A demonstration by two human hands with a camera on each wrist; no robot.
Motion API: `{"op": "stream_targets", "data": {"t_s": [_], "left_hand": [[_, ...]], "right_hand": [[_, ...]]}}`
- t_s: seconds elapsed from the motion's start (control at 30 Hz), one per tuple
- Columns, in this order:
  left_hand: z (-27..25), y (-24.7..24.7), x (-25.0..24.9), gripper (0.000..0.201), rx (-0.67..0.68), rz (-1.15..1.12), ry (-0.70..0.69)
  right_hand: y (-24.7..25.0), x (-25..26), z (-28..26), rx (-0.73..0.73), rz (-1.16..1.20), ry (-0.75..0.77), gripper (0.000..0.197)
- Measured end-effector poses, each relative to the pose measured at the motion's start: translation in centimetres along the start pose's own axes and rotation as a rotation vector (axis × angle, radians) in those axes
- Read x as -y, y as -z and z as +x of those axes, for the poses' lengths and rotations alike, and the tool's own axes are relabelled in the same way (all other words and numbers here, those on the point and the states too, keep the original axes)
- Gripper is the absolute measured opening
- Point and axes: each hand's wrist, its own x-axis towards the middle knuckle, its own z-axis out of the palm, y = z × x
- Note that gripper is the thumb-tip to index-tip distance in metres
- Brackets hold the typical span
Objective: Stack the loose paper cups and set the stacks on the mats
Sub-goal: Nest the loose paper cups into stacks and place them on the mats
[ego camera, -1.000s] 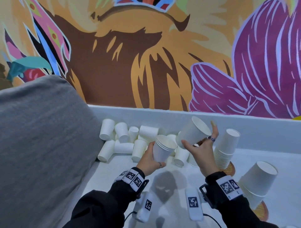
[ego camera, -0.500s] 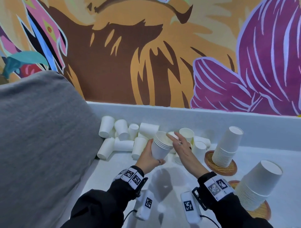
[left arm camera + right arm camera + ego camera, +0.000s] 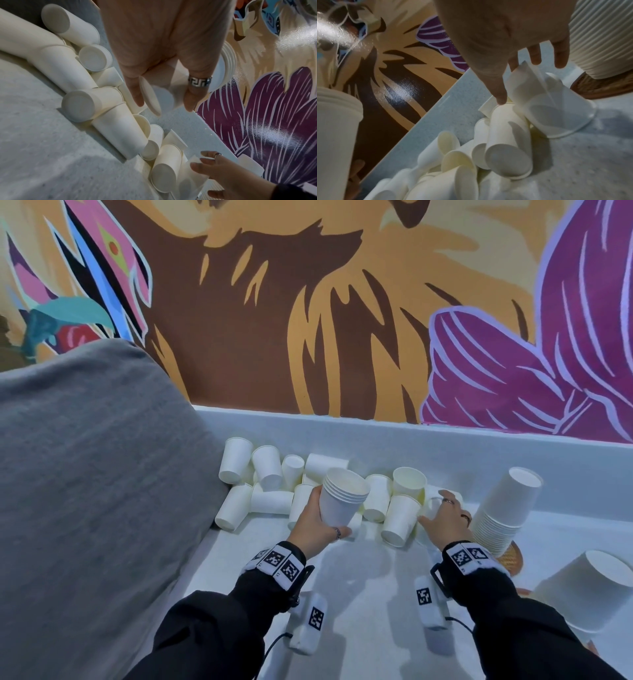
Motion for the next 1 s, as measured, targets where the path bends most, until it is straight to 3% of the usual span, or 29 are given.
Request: {"op": "stream_targets", "data": {"t_s": [0.07,0.27,0.4,0.57,0.8,0.9,1.0], "left_hand": [[0.1,0.0,-0.1,0.073,-0.007,0.007,-0.004],[-0.1,0.1,-0.1,0.075,-0.013,0.007,-0.006],[-0.3,0.2,-0.3,0.075,-0.021,0.009,-0.019],[-0.4,0.2,-1.2,0.073,-0.034,-0.051,-0.042],[-0.6,0.2,-2.0,0.073,0.029,0.012,-0.075],[-0.9,-0.2,-2.3,0.073,0.055,0.018,-0.074],[-0.9,-0.1,-2.6,0.074,0.058,0.024,-0.071]], "right_hand": [[-0.1,-0.3,0.2,-0.022,-0.007,0.025,0.061],[1.8,0.1,-0.8,0.039,-0.086,0.102,0.064],[5.7,2.6,-2.8,-0.193,-0.084,0.236,0.057],[8.5,4.9,-5.4,-0.37,0.244,0.383,0.055],[6.7,7.4,-9.3,-0.244,0.962,0.412,0.047],[5.3,8.7,-10.6,-0.12,1.027,0.465,0.042],[4.6,9.0,-11.2,-0.026,0.904,0.513,0.048]]}}
